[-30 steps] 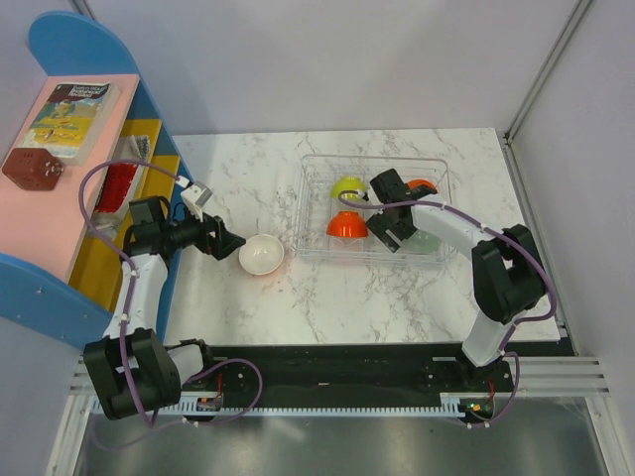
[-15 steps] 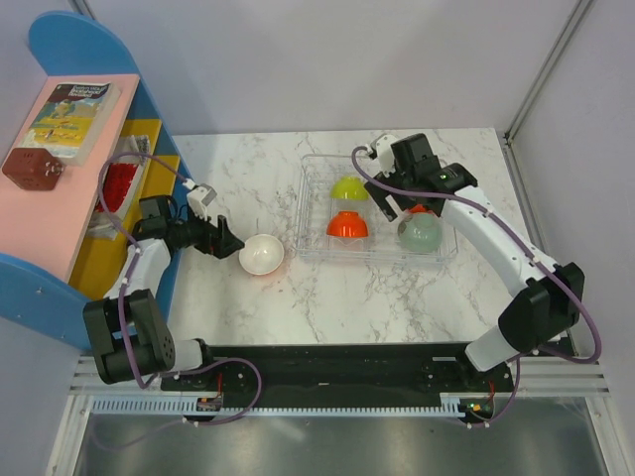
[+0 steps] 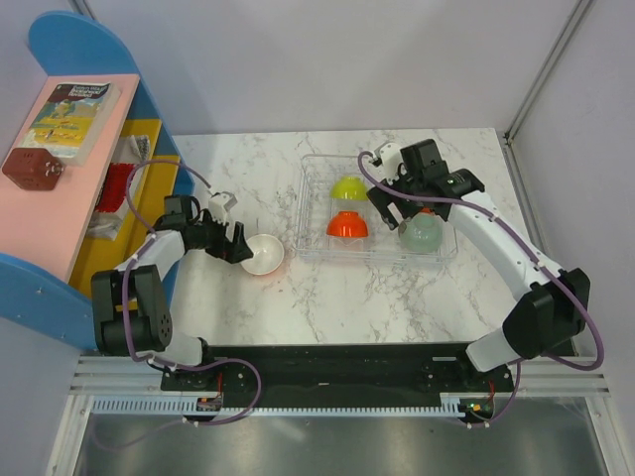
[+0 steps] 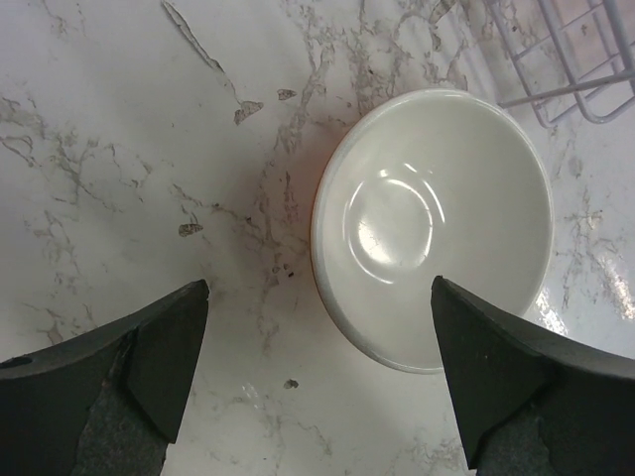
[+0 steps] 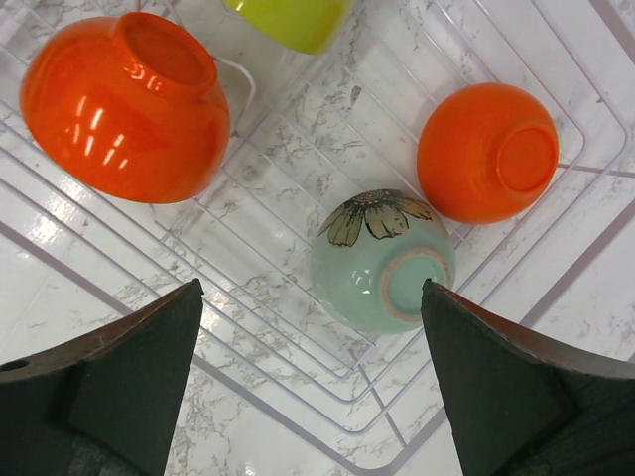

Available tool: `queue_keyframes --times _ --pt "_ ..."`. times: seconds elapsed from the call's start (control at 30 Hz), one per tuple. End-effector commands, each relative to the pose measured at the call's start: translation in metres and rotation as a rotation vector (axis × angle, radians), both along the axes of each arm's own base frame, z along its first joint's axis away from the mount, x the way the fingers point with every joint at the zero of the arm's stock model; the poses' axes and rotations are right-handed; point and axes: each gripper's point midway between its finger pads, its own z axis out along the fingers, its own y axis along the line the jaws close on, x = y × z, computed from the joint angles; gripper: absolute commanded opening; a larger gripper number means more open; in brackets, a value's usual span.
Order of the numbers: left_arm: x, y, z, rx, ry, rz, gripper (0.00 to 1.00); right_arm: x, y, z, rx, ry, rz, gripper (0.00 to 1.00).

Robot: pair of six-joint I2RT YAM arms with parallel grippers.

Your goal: Load the bowls into the dish rack

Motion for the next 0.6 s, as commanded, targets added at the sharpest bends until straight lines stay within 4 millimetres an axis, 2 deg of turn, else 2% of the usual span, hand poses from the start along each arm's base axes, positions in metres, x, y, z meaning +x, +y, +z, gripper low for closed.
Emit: queue_keyframes --times 0.0,0.07,0.17,0.2,0.27,0.3,0.47,0.5,0.57 --pt "0.015 0.0 -0.005 0.101 -0.058 -0.027 1.0 -0.009 0.011 0.021 0.084 -0.049 0.068 0.98" --pt "0.013 -0.005 -0.008 0.118 -0.052 -0.039 0.96 -0.01 0.012 0.02 0.091 -0.053 0.072 0.98" --pt "0.012 -0.007 -0.013 0.139 -0.043 -0.048 0.8 -0.014 0.013 0.015 0.096 -0.046 0.089 0.98" --pt "0.012 -0.008 -0.014 0.142 -0.039 -0.049 0.64 -0.015 0.014 0.014 0.099 -0.041 0.091 0.98" --pt "0.012 -0.008 -0.016 0.152 -0.035 -0.051 0.5 -0.016 0.017 0.011 0.109 -0.032 0.102 0.98" --pt "0.012 -0.009 -0.017 0.154 -0.032 -0.052 0.4 -0.016 0.017 0.009 0.11 -0.026 0.103 0.98" --pt "0.012 -0.011 -0.019 0.167 -0.026 -0.059 0.18 -0.017 0.021 0.003 0.121 -0.003 0.113 0.98" --pt "0.012 -0.011 -0.019 0.168 -0.024 -0.06 0.05 -0.017 0.022 0.001 0.125 0.004 0.118 0.98" --pt "0.012 -0.012 -0.018 0.165 -0.029 -0.063 0.02 -0.018 0.025 -0.002 0.136 0.017 0.118 0.98"
